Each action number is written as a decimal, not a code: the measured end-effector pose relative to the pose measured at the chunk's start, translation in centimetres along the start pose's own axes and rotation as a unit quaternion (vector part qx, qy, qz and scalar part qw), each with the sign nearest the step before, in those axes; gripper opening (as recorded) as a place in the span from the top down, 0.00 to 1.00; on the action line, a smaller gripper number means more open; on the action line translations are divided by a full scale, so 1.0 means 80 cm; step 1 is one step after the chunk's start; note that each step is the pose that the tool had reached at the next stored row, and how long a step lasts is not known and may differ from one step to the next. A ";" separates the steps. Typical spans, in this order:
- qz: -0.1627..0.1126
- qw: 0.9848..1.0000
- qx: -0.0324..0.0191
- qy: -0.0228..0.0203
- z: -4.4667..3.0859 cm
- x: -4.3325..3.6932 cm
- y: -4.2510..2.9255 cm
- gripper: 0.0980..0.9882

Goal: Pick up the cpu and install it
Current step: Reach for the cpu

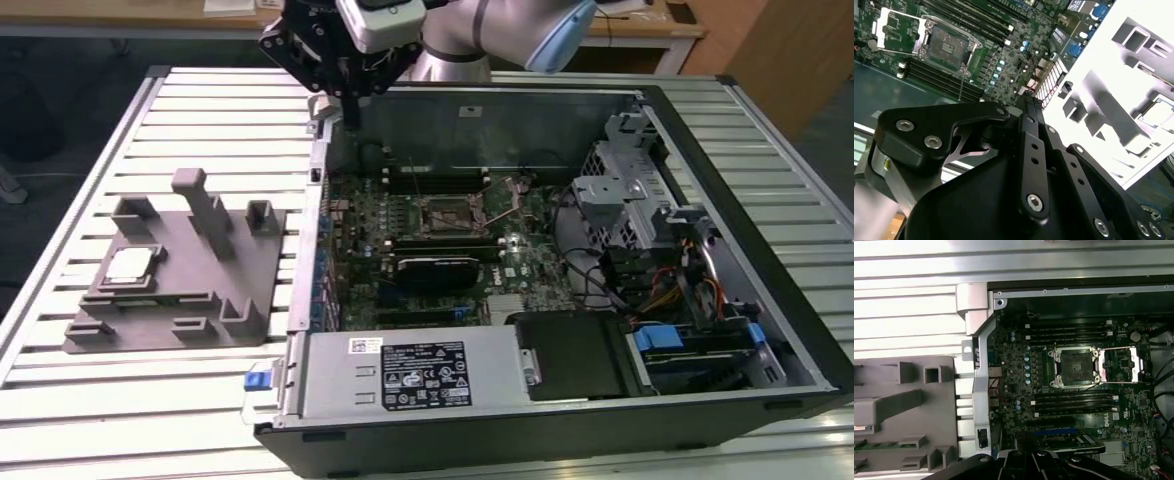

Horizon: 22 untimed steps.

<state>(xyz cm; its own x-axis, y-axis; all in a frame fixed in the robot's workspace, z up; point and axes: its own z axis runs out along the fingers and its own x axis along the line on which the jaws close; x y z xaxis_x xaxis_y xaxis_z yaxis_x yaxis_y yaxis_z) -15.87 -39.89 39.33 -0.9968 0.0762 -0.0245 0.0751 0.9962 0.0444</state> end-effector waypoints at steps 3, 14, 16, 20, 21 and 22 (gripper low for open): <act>0.000 1.000 0.000 0.000 -0.0001 0.004 -0.0003 0.99; 0.000 1.000 0.000 0.000 -0.0006 0.021 -0.0015 0.99; 0.000 1.000 0.000 0.000 -0.0007 0.024 -0.0018 0.99; 0.000 1.000 0.000 0.000 -0.0008 0.030 -0.0023 0.99; 0.000 1.000 0.000 0.000 -0.0009 0.031 -0.0023 0.99; 0.000 1.000 0.000 0.000 -0.0009 0.032 -0.0024 0.99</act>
<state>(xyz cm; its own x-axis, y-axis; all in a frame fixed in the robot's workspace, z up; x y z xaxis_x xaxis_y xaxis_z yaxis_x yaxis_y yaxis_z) -18.47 -39.89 39.33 -0.9968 0.0763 -0.0245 0.0751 0.9962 0.0444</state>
